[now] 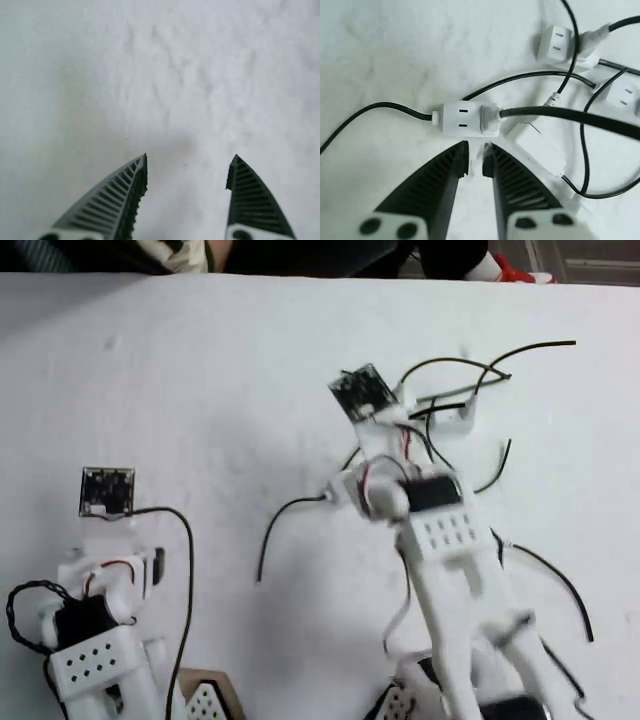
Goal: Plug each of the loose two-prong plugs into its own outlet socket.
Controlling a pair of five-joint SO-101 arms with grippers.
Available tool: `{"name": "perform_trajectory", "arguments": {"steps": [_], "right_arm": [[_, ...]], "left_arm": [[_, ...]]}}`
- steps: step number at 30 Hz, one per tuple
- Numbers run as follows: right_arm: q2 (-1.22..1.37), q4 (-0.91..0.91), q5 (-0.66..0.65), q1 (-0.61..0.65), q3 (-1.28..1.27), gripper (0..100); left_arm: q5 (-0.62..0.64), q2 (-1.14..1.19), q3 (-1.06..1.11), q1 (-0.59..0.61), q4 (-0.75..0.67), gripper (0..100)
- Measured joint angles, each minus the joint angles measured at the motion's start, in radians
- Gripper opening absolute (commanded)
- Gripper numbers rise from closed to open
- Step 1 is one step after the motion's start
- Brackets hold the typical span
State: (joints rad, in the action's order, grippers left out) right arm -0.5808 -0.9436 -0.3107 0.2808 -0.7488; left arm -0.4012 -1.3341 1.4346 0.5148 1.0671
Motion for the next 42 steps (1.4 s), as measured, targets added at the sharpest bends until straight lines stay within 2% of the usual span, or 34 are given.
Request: {"name": "perform_trajectory", "arguments": {"steps": [10, 15, 17, 20, 27, 33, 42], "right_arm": [[-0.614, -0.049, -0.002, 0.003, -0.195, 1.8], [-0.763, -0.084, -0.002, 0.003, -0.316, 1.8], [-0.821, -0.087, -0.002, 0.003, -0.391, 1.8], [-0.916, -0.087, -0.002, 0.003, -0.505, 1.8], [-1.194, -0.089, -0.002, -0.034, -0.721, 1.8], [-1.197, -0.089, -0.002, -0.043, -0.841, 1.8], [-1.197, -0.089, 0.0, -0.049, -0.93, 1.8]], "left_arm": [[0.0, 0.0, 0.018, 0.0, -0.043, 24], [0.0, 0.0, 0.018, -0.023, -0.043, 1], [0.0, 0.0, 0.018, -0.046, -0.043, 4], [0.0, 0.0, 0.018, -0.094, -0.043, 2], [0.0, 0.0, 0.018, -0.11, -0.043, 2], [0.005, -0.009, 0.018, -0.117, -0.043, 2], [0.048, -0.404, 0.095, -0.15, 0.104, 2]]}}
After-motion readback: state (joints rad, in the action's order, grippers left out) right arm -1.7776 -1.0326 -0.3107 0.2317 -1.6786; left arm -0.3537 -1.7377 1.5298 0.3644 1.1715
